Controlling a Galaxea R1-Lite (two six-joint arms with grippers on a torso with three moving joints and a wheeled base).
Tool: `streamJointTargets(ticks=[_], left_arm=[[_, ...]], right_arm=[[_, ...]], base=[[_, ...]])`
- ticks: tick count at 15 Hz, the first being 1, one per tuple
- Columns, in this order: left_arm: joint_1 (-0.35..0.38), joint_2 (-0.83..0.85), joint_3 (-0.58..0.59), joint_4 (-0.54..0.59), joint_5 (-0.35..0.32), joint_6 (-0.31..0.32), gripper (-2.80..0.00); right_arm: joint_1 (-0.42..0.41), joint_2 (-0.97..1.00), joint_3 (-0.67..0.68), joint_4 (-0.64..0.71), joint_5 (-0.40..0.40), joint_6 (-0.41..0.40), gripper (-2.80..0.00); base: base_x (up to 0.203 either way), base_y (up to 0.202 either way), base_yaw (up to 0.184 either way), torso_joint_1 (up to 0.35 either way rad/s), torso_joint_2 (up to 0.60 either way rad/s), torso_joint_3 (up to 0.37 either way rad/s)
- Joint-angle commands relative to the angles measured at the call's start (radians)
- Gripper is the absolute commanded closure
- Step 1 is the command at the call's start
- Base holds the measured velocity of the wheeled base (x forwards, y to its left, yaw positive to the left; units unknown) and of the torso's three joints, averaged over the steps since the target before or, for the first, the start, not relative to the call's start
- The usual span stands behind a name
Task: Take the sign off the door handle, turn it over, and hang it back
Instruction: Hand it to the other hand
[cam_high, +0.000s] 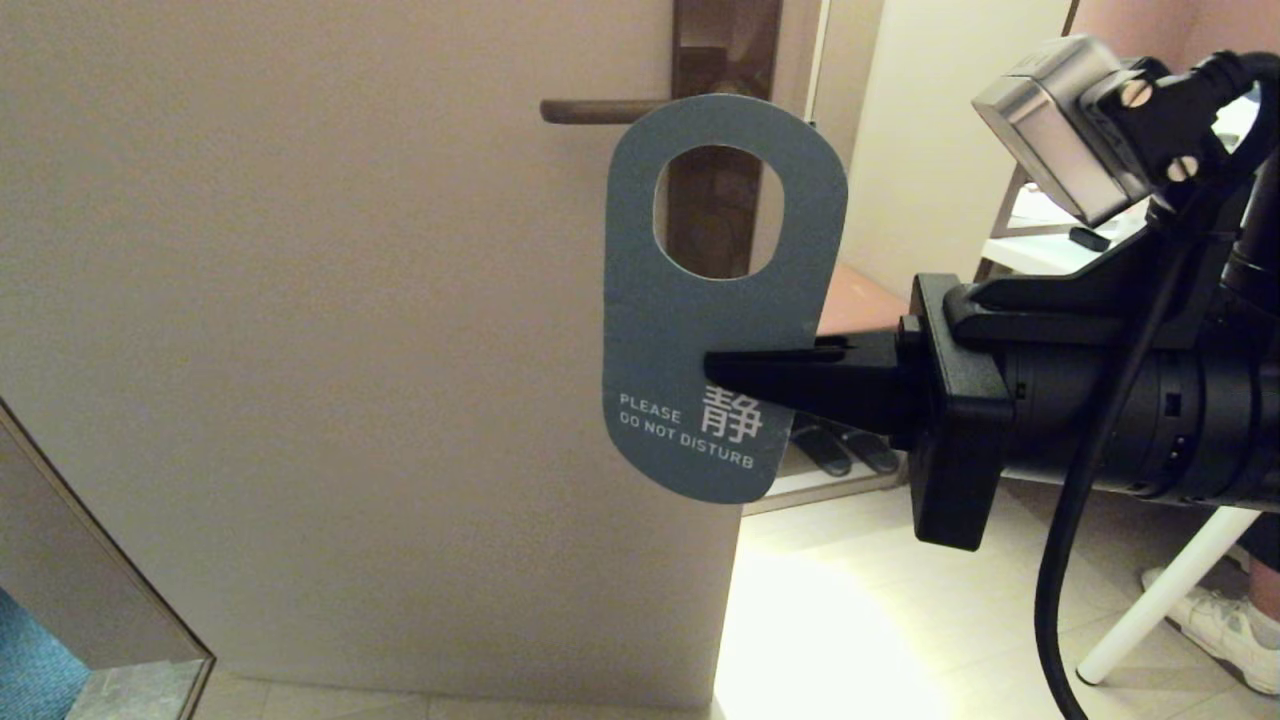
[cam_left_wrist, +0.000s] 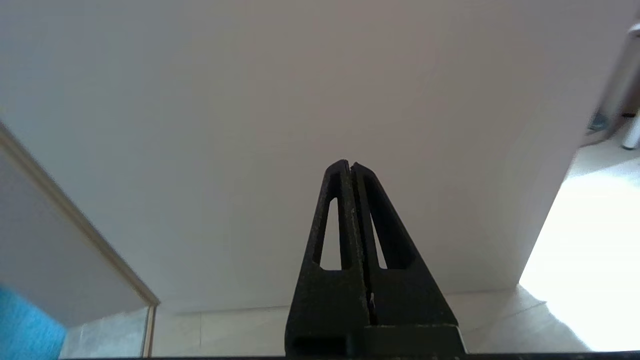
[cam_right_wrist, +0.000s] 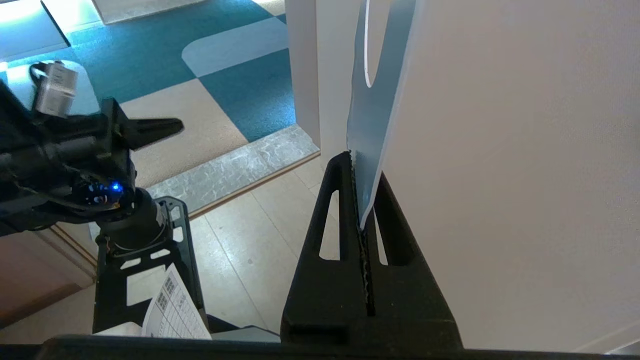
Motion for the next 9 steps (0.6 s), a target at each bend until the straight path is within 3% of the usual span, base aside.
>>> streamJointTargets(ticks=[1,6,9], left_arm=[[0.0,0.015,-0.054,0.0,-0.019,0.004,0.0],[-0.024,0.24,-0.235,-0.009,-0.061,-0.002,0.0],[-0.142,0.369,-0.341,-0.011,-0.157,-0.03,0.0]], right_arm=[[0.001,0.016,-0.01,-0.002,0.004,-0.001,0.0],[0.001,0.016,-0.023,-0.004,0.024,0.0,0.0],[0.001,0.018,-0.044,-0.004,0.03,0.0,0.0]], base=[[0.0,0.0,0.0,0.0,0.0,0.0],[0.0,0.0,0.0,0.0,0.0,0.0],[0.0,0.0,0.0,0.0,0.0,0.0]])
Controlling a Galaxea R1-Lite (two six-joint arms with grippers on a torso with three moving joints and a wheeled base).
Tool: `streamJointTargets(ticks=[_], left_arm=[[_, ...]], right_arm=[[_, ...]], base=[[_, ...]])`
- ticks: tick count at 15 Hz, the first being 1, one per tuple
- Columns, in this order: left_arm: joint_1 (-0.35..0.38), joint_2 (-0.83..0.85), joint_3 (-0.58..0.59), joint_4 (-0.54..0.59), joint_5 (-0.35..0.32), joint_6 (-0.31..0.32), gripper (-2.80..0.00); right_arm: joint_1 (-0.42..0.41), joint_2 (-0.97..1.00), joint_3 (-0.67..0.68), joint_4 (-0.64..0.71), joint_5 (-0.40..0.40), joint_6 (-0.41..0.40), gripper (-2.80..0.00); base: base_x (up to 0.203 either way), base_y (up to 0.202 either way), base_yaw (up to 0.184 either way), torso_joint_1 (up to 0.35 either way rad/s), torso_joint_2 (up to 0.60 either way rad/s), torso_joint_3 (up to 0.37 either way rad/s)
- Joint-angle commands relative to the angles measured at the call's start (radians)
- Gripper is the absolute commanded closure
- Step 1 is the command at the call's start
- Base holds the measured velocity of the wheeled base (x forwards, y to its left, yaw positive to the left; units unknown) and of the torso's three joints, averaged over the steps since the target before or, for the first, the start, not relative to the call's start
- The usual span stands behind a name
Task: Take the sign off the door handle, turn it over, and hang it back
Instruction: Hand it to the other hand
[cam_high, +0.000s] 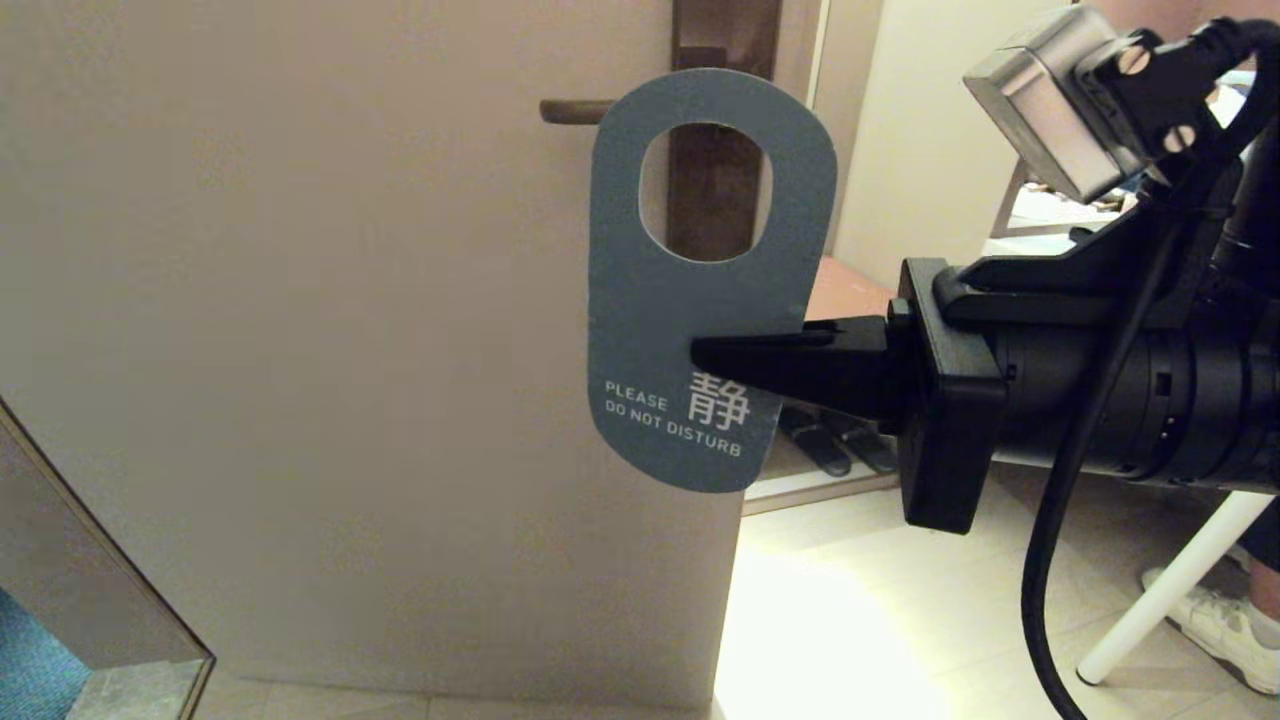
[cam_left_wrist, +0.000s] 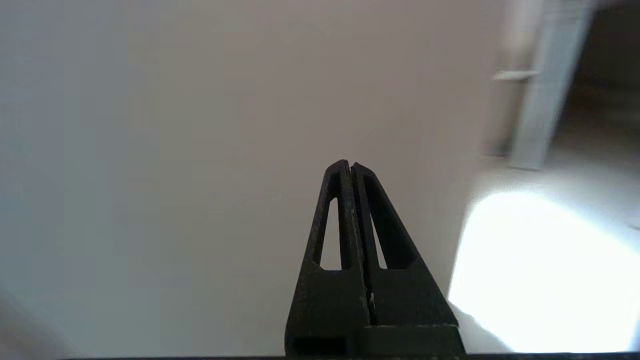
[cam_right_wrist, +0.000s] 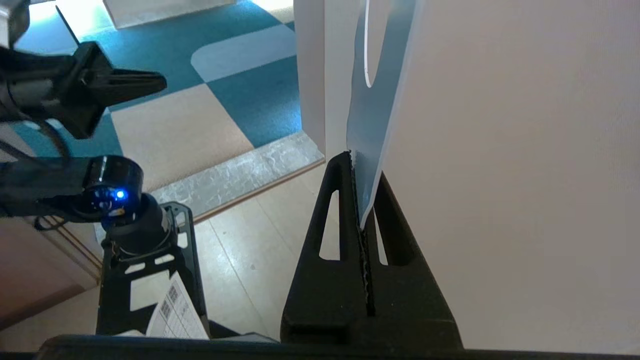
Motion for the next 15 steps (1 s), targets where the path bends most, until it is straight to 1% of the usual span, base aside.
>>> streamJointTargets(ticks=[1,3,5,6,7,8,10,11,15], left_arm=[[-0.108,0.124,-0.059,-0.002,-0.034,-0.017,0.0],[-0.26,0.173,-0.094,-0.017,-0.06,-0.07,0.0],[-0.402,0.218,-0.109,-0.07,-0.069,-0.162,0.0],[-0.451,0.251,-0.117,-0.106,-0.072,-0.215,0.0],[-0.472,0.283,-0.121,-0.137,-0.074,-0.244,0.0],[-0.485,0.313,-0.122,-0.17,-0.075,-0.258,0.0],[-0.517,0.363,-0.122,-0.219,-0.077,-0.263,0.0],[-0.529,0.39,-0.122,-0.246,-0.077,-0.263,-2.8],[-0.533,0.496,-0.121,-0.35,-0.077,-0.261,-2.8]], right_arm=[[0.0,0.002,-0.016,-0.002,0.018,0.001,0.0],[0.0,0.001,-0.017,-0.002,0.052,0.002,0.0],[-0.001,0.002,-0.018,-0.002,0.077,0.001,0.0],[0.0,0.002,-0.018,-0.002,0.097,0.001,0.0],[0.0,0.002,-0.018,-0.002,0.116,0.002,0.0],[0.0,0.002,-0.018,-0.002,0.135,0.002,0.0],[0.0,0.004,-0.018,-0.002,0.163,0.002,0.0],[0.0,0.006,-0.018,-0.002,0.175,0.004,0.0],[0.0,0.029,-0.039,-0.002,0.19,0.004,0.0]], base=[[0.0,0.0,0.0,0.0,0.0,0.0],[0.0,0.0,0.0,0.0,0.0,0.0],[0.0,0.0,0.0,0.0,0.0,0.0],[0.0,0.0,0.0,0.0,0.0,0.0],[0.0,0.0,0.0,0.0,0.0,0.0],[0.0,0.0,0.0,0.0,0.0,0.0],[0.0,0.0,0.0,0.0,0.0,0.0],[0.0,0.0,0.0,0.0,0.0,0.0],[0.0,0.0,0.0,0.0,0.0,0.0]])
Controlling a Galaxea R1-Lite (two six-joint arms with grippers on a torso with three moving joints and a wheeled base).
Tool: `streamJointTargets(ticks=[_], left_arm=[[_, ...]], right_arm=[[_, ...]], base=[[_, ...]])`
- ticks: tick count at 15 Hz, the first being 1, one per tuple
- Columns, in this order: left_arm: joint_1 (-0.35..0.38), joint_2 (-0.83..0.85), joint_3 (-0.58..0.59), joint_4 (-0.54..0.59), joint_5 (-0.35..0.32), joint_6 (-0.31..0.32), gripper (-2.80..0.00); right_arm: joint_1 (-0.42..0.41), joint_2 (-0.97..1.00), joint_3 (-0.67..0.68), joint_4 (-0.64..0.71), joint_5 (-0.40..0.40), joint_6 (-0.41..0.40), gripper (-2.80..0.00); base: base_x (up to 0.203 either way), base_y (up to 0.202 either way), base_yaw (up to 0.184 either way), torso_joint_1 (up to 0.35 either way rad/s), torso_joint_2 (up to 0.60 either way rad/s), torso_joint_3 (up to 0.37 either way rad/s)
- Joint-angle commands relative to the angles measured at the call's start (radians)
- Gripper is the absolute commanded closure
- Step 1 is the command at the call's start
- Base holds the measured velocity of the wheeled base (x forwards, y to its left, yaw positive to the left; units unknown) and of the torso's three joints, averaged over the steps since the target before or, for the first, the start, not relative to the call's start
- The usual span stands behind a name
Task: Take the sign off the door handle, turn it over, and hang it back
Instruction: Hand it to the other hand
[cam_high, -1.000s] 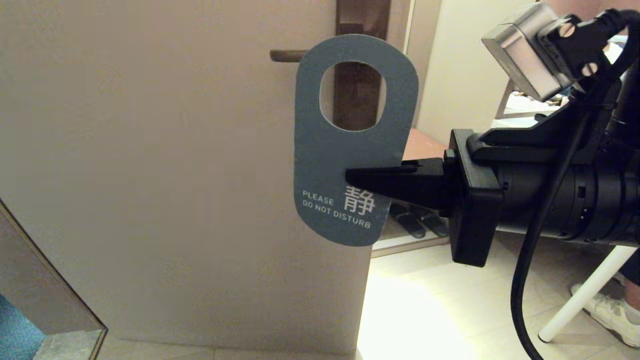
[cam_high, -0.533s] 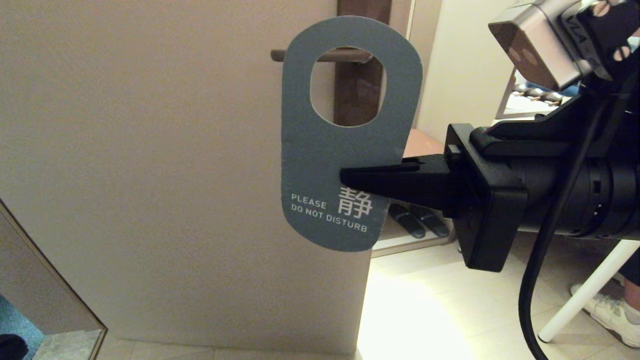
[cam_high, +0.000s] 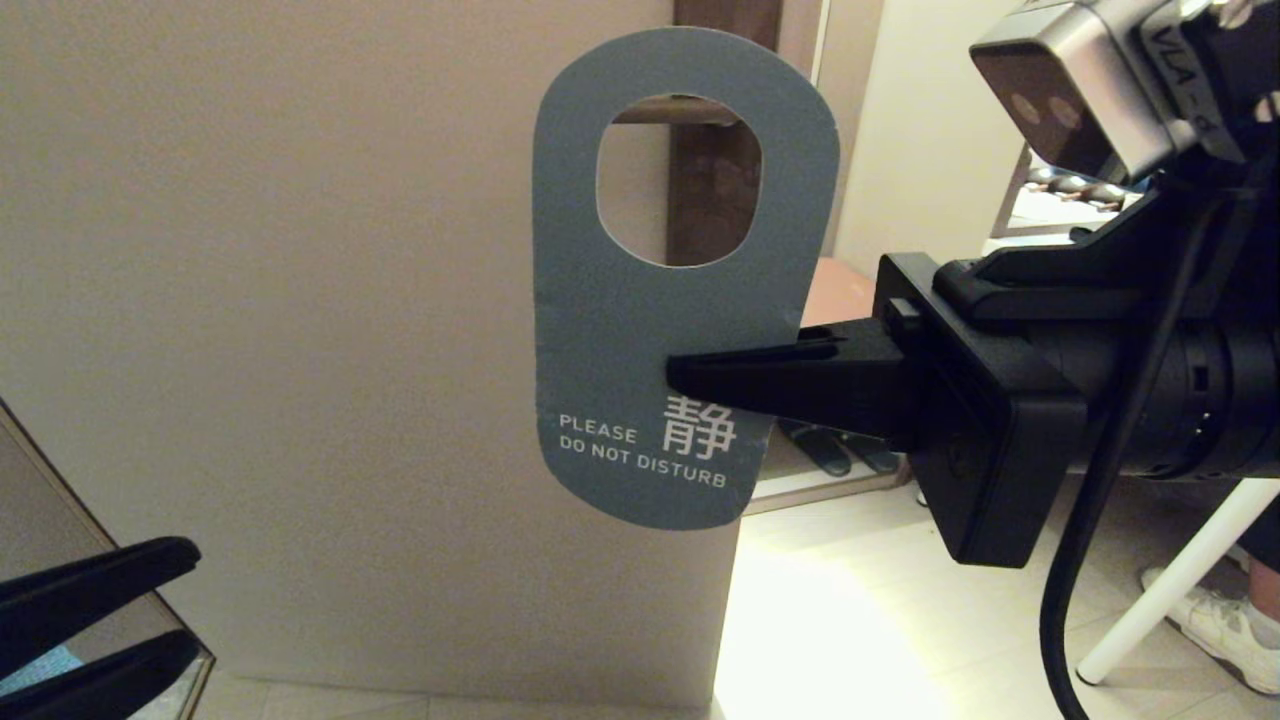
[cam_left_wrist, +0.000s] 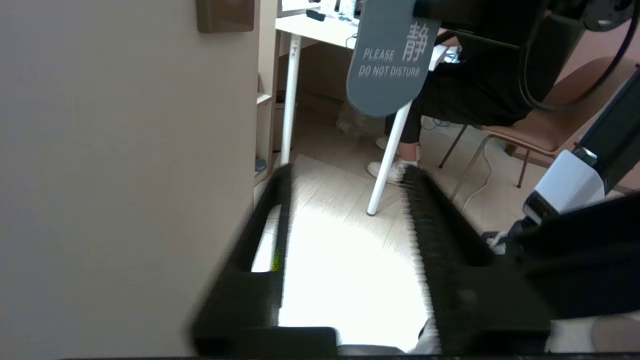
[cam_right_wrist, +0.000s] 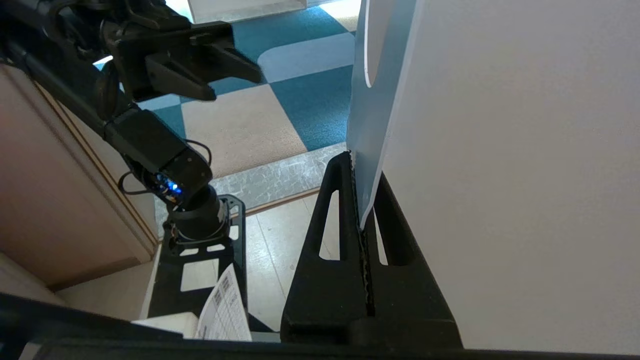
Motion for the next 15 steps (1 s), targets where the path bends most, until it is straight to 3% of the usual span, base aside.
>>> streamJointTargets(ticks=[1,4,7,15], left_arm=[[-0.001,0.083,0.0,-0.04,-0.002,-0.003,-2.8],[-0.001,0.162,0.0,-0.112,-0.014,-0.004,-2.8],[-0.001,0.224,0.0,-0.184,-0.08,-0.005,-2.8],[-0.001,0.282,-0.013,-0.188,-0.141,-0.006,-2.8]], right_arm=[[0.0,0.022,-0.018,-0.002,0.005,0.001,0.0],[0.0,0.047,-0.046,-0.002,0.047,0.001,0.0],[0.0,0.067,-0.069,-0.002,0.077,0.002,0.0],[0.0,0.083,-0.069,-0.001,0.263,0.008,0.0]], base=[[0.0,0.0,0.0,0.0,0.0,0.0],[0.0,0.0,0.0,0.0,0.0,0.0],[0.0,0.0,0.0,0.0,0.0,0.0],[0.0,0.0,0.0,0.0,0.0,0.0]])
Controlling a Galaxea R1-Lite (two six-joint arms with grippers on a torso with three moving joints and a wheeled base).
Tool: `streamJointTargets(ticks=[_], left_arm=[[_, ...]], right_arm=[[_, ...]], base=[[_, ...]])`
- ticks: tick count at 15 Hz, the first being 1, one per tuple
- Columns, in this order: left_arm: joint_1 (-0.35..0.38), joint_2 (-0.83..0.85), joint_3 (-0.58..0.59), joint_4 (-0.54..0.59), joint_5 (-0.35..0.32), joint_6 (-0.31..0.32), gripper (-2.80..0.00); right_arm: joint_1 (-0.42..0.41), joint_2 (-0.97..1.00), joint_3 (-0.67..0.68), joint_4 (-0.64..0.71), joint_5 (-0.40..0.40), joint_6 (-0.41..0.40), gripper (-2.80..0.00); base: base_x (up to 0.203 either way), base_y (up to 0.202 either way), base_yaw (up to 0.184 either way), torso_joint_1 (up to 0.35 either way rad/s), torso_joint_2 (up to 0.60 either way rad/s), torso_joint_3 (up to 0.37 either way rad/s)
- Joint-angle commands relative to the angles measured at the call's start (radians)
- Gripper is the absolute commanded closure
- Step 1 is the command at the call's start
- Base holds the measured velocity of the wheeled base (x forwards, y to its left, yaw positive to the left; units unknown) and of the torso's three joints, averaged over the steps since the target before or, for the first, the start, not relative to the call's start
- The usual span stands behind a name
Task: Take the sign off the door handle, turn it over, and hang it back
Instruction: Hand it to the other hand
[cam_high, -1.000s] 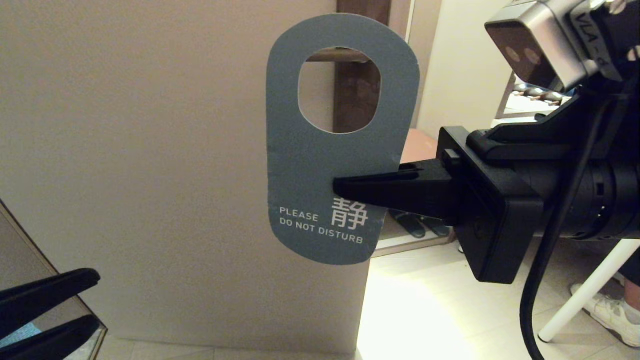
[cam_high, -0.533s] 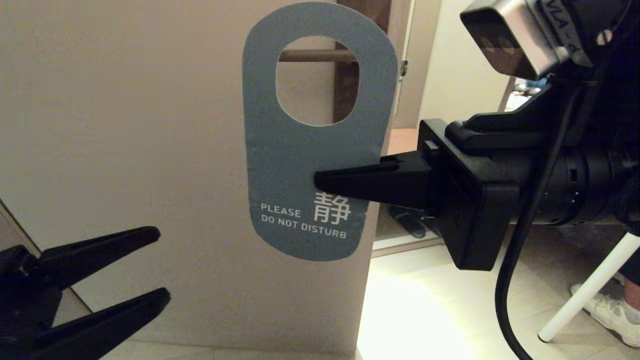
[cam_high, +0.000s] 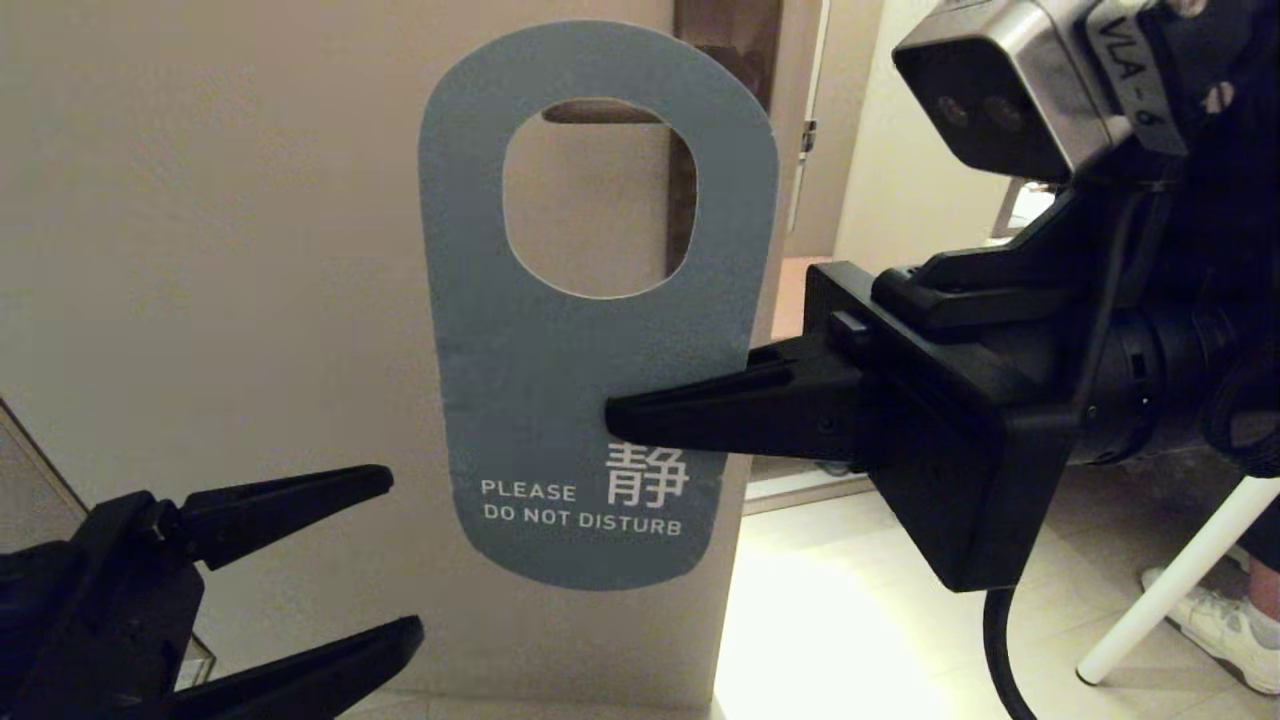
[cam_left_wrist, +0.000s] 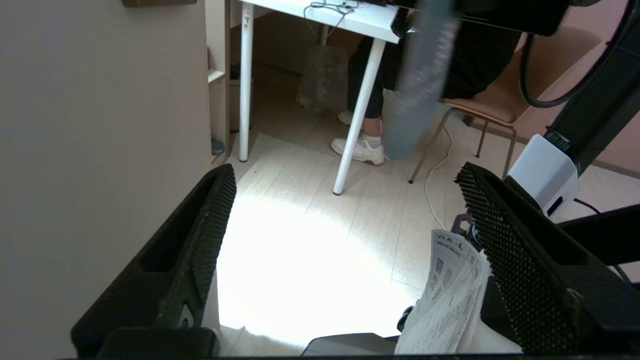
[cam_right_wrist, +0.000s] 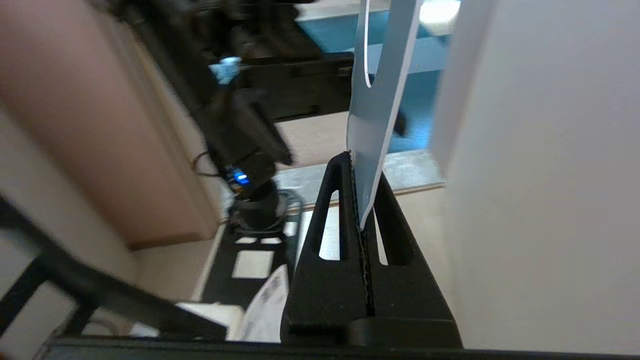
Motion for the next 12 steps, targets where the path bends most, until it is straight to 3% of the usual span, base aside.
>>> streamJointTargets(ticks=[1,5,7,12], left_arm=[[0.0,0.029,-0.015,-0.002,-0.003,-0.001,-2.8],[0.0,0.063,-0.045,-0.005,-0.069,-0.005,-2.8],[0.0,0.071,-0.051,-0.005,-0.072,-0.008,-2.8],[-0.001,0.084,-0.061,-0.004,-0.103,-0.016,-2.8]], right_arm=[[0.0,0.008,0.0,-0.002,0.05,0.002,0.0],[0.0,0.022,-0.004,-0.002,0.122,0.021,0.0],[0.0,0.042,-0.024,-0.002,0.151,0.021,0.0],[0.001,0.103,-0.094,-0.004,0.167,0.019,0.0]], base=[[0.0,0.0,0.0,0.0,0.0,0.0],[0.0,0.0,0.0,0.0,0.0,0.0],[0.0,0.0,0.0,0.0,0.0,0.0],[0.0,0.0,0.0,0.0,0.0,0.0]])
